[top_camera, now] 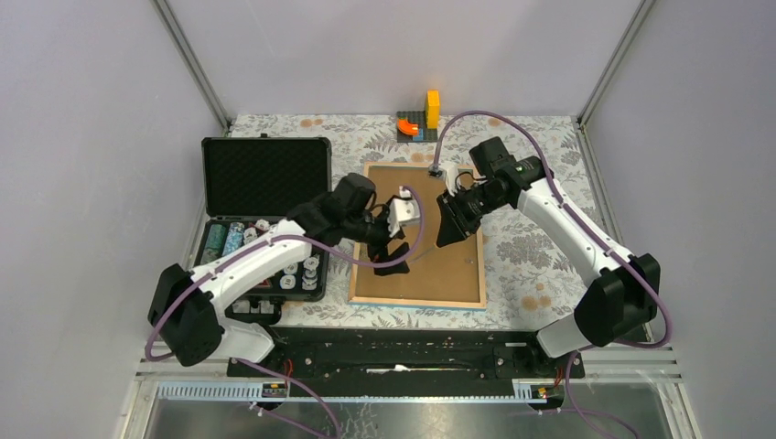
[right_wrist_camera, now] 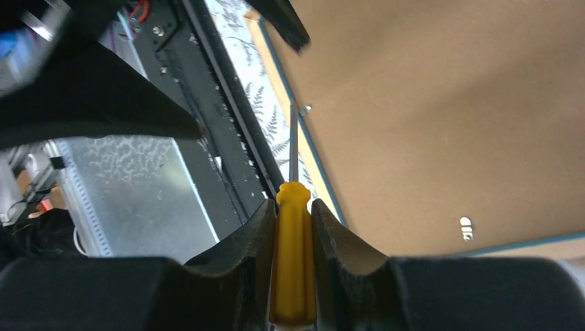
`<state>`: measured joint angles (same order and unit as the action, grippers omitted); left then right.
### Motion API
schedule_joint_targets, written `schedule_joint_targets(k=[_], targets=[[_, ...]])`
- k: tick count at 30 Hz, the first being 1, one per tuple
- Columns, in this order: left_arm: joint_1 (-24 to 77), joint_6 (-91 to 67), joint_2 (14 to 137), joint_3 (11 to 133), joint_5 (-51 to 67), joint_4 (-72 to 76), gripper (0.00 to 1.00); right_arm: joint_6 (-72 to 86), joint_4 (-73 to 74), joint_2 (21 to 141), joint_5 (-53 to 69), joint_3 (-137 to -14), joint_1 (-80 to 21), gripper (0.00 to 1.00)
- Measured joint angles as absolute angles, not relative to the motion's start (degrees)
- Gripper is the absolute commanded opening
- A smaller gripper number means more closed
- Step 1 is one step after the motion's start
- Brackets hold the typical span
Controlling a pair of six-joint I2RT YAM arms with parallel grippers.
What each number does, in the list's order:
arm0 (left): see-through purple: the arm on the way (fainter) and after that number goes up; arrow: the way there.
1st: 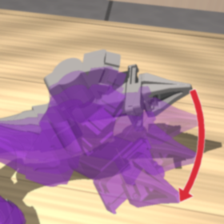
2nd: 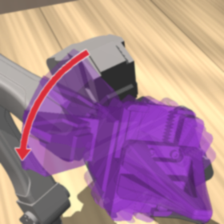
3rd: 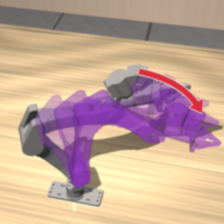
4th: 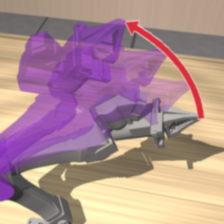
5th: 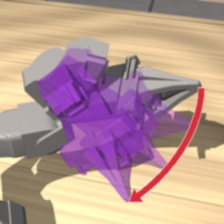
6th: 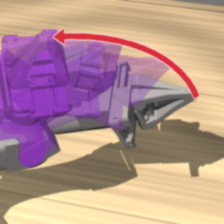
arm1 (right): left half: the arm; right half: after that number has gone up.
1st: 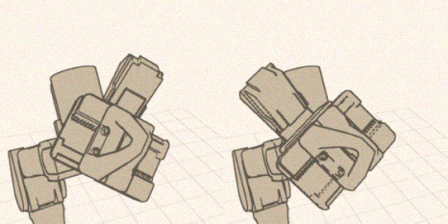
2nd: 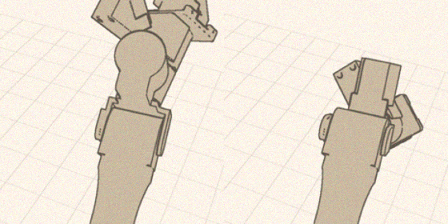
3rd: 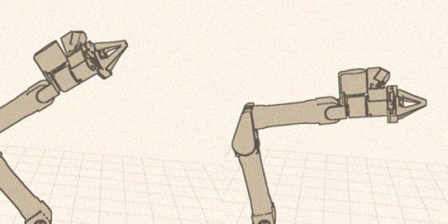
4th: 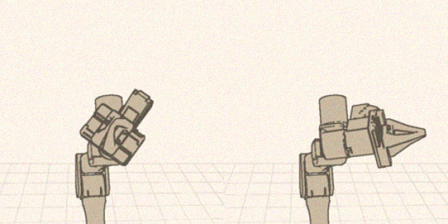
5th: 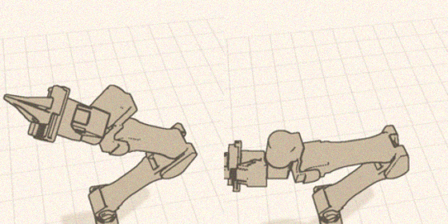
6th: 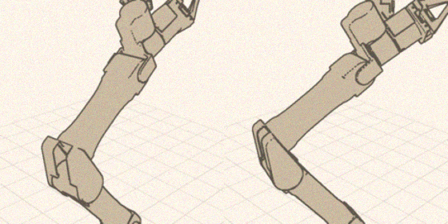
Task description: Take the photo out of the frame
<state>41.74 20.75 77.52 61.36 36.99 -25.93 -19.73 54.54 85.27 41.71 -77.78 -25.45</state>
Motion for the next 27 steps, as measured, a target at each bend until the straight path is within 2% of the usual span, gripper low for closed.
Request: schedule_joint_targets(k=[2, 3, 5, 8, 9, 12, 13, 15, 19, 23, 27], targets=[[44.23, 20.71, 78.59, 61.41, 36.38, -25.87, 0.92, -19.62, 54.54, 85.38, 44.18, -77.97, -25.45, 0.0], [45.28, 20.67, 79.29, 61.43, 35.9, -25.78, 0.86, -19.55, 54.57, 85.38, 45.25, -78.0, -25.45, 0.0], [47.42, 20.18, 80.97, 61.63, 34.72, -25.61, 0.72, -19.46, 54.59, 85.38, 46.98, -78.11, -25.45, 0.0], [49.21, 18.48, 83.11, 62.02, 34.0, -24.86, 0.46, -19.27, 54.61, 85.38, 49.06, -78.37, -25.45, 0.0], [49.32, 17.54, 83.4, 62.02, 33.98, -24.47, 0.37, -19.22, 54.63, 85.38, 49.58, -78.48, -25.43, 0.03], [49.3, 15.38, 83.77, 62.39, 34.11, -23.33, 0.02, -18.83, 54.81, 85.43, 51.81, -78.98, -24.88, 0.26], [49.19, 15.18, 83.92, 62.87, 34.2, -23.11, 0.0, -18.55, 55.0, 85.52, 53.01, -79.42, -24.47, 0.35], [48.69, 13.78, 84.14, 63.72, 34.79, -22.61, 0.0, -18.04, 55.42, 85.89, 55.46, -80.55, -22.94, 0.45], [45.69, 11.73, 84.16, 64.79, 42.46, -21.82, 0.0, -17.89, 55.48, 86.48, 59.77, -82.67, -19.86, 0.59], [44.01, 10.17, 84.18, 64.79, 50.48, -22.74, 0.0, -19.03, 56.36, 86.46, 62.17, -83.44, -19.07, 0.65], [44.01, 9.23, 84.18, 64.79, 55.0, -24.1, 0.0, -19.94, 57.82, 86.24, 63.48, -83.44, -19.18, 0.66]])
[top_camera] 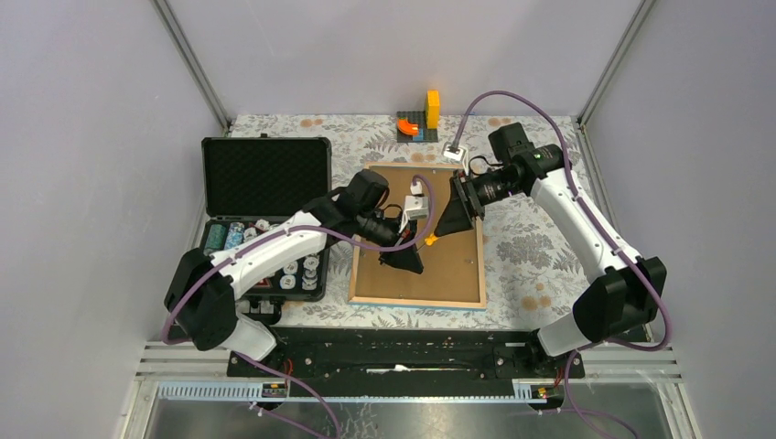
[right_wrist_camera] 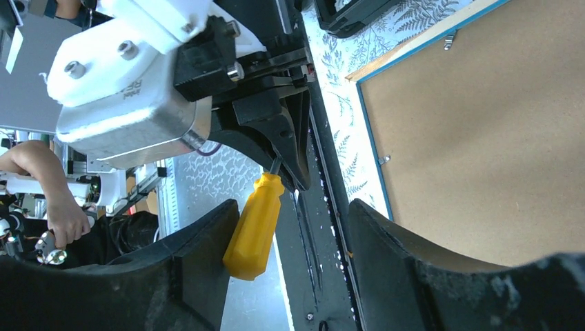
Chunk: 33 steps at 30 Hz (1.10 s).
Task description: Take the photo out of the frame
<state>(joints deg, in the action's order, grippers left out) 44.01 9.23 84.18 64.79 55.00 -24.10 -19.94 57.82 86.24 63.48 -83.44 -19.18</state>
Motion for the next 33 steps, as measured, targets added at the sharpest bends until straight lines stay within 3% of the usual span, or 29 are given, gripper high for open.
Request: schedule_joint_targets(k=[4, 9, 20, 33], targets=[[44.01, 8.93, 84.9, 64.9, 57.93, -24.69, 0.0, -21.41, 58.92, 85.86, 63.99, -83.44, -19.46, 0.61], [44.07, 8.93, 85.97, 65.01, 59.44, -25.91, 0.0, -23.0, 59.88, 85.76, 63.44, -83.42, -21.23, 0.47], [44.18, 8.49, 87.07, 65.65, 62.94, -26.09, 0.0, -26.85, 62.74, 84.47, 63.13, -83.37, -23.44, 0.5], [44.18, 7.42, 88.38, 65.76, 69.25, -26.5, 0.0, -29.06, 63.83, 82.56, 62.83, -82.85, -24.99, 0.33]])
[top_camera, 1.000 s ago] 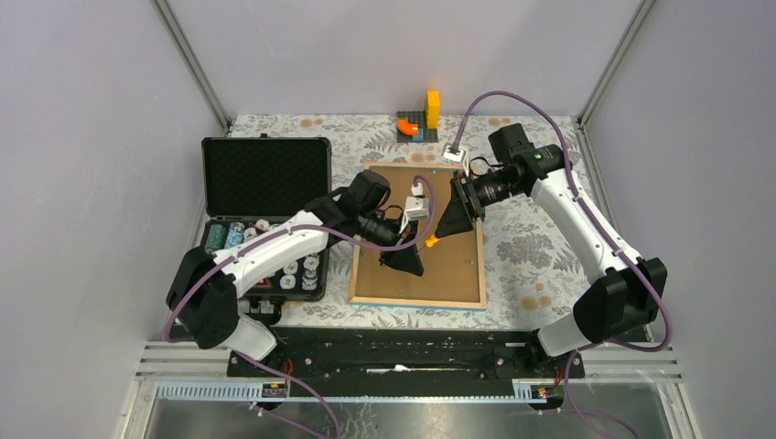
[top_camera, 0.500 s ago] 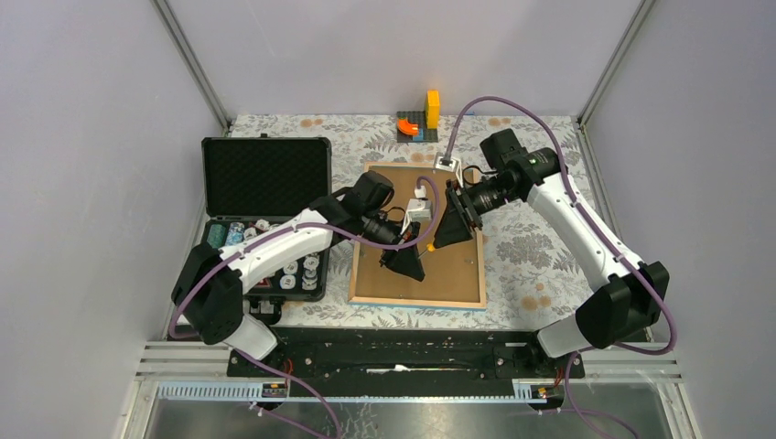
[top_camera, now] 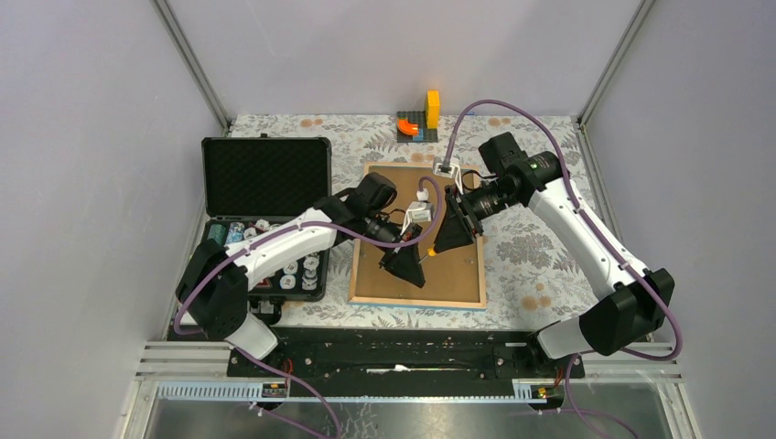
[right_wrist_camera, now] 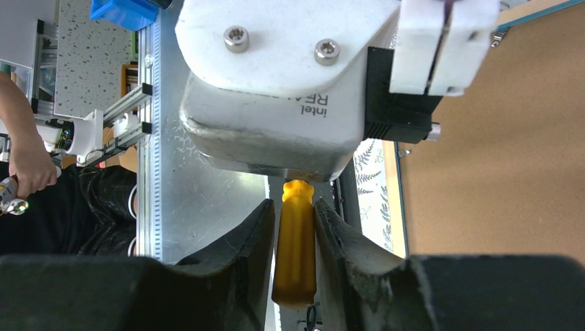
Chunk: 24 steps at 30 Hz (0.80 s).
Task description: Take the photo out of the frame
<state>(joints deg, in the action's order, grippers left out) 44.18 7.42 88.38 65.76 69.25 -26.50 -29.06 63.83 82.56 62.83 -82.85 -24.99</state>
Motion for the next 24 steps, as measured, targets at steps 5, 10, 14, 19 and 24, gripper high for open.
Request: schedule_joint_targets(k=[5, 10, 14, 19, 24], targets=[[44.18, 7.16, 88.84, 66.0, 70.37, -26.5, 0.0, -29.15, 63.79, 82.43, 62.54, -82.74, -25.12, 0.33], [44.18, 7.01, 89.1, 66.0, 71.13, -26.52, 0.0, -29.28, 63.77, 82.43, 62.39, -82.7, -25.34, 0.24], [44.18, 6.68, 89.12, 66.02, 71.46, -27.07, 0.14, -29.39, 63.55, 82.43, 62.04, -82.67, -25.61, 0.01], [43.66, 5.8, 89.23, 66.52, 71.2, -26.98, 0.61, -29.02, 63.55, 82.43, 61.95, -82.65, -26.09, 0.0], [38.5, 6.74, 88.75, 66.81, 68.55, -27.68, 0.86, -25.12, 61.14, 82.13, 56.25, -82.52, -26.02, 0.0]])
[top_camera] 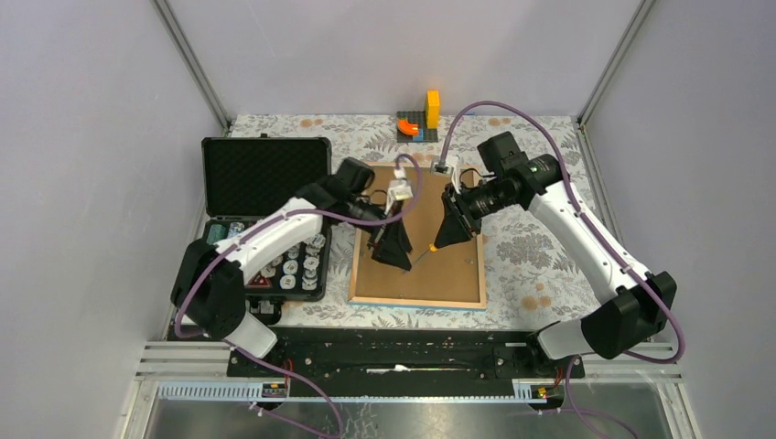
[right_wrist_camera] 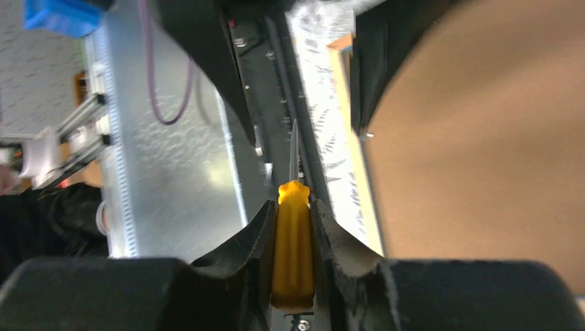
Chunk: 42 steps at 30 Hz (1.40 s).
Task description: Take the photo out of the frame
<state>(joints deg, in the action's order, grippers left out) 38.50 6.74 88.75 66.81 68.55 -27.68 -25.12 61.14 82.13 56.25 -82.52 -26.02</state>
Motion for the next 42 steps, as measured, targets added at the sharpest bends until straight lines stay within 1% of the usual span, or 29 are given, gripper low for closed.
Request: schedule_joint_targets(k=[2, 3, 6, 10, 14, 17, 24, 30, 42], targets=[[34.59, 8.32, 87.37, 66.83, 64.36, -28.73, 0.96, -22.59, 58.35, 81.08, 51.88, -81.69, -25.34, 0.0], [32.8, 9.17, 86.26, 66.83, 61.08, -29.12, 0.98, -21.39, 57.1, 80.4, 49.45, -81.21, -24.67, 0.0], [29.71, 11.29, 82.13, 66.67, 49.95, -29.19, 0.99, -18.68, 53.82, 78.98, 42.28, -80.31, -21.15, 0.0], [30.02, 14.66, 76.38, 63.94, 34.24, -27.16, 0.99, -16.56, 48.38, 78.67, 32.71, -78.19, -16.38, 0.0], [30.3, 17.19, 76.93, 62.19, 22.79, -26.2, 0.99, -15.25, 45.39, 79.57, 26.35, -76.18, -13.5, 0.0], [30.26, 18.33, 79.68, 61.41, 17.69, -26.0, 0.99, -14.9, 42.78, 80.73, 22.35, -75.77, -12.62, 0.0], [30.26, 19.81, 86.17, 61.23, 12.12, -25.96, 0.99, -14.61, 38.0, 84.51, 16.27, -75.7, -12.47, 0.0], [30.26, 20.58, 87.42, 59.31, 8.78, -23.99, 0.99, -15.66, 37.69, 88.9, 12.82, -76.42, -12.47, 0.0], [30.26, 19.62, 90.94, 58.63, 8.01, -19.75, 0.99, -17.26, 35.09, 91.7, 8.05, -79.77, -12.47, 0.0]])
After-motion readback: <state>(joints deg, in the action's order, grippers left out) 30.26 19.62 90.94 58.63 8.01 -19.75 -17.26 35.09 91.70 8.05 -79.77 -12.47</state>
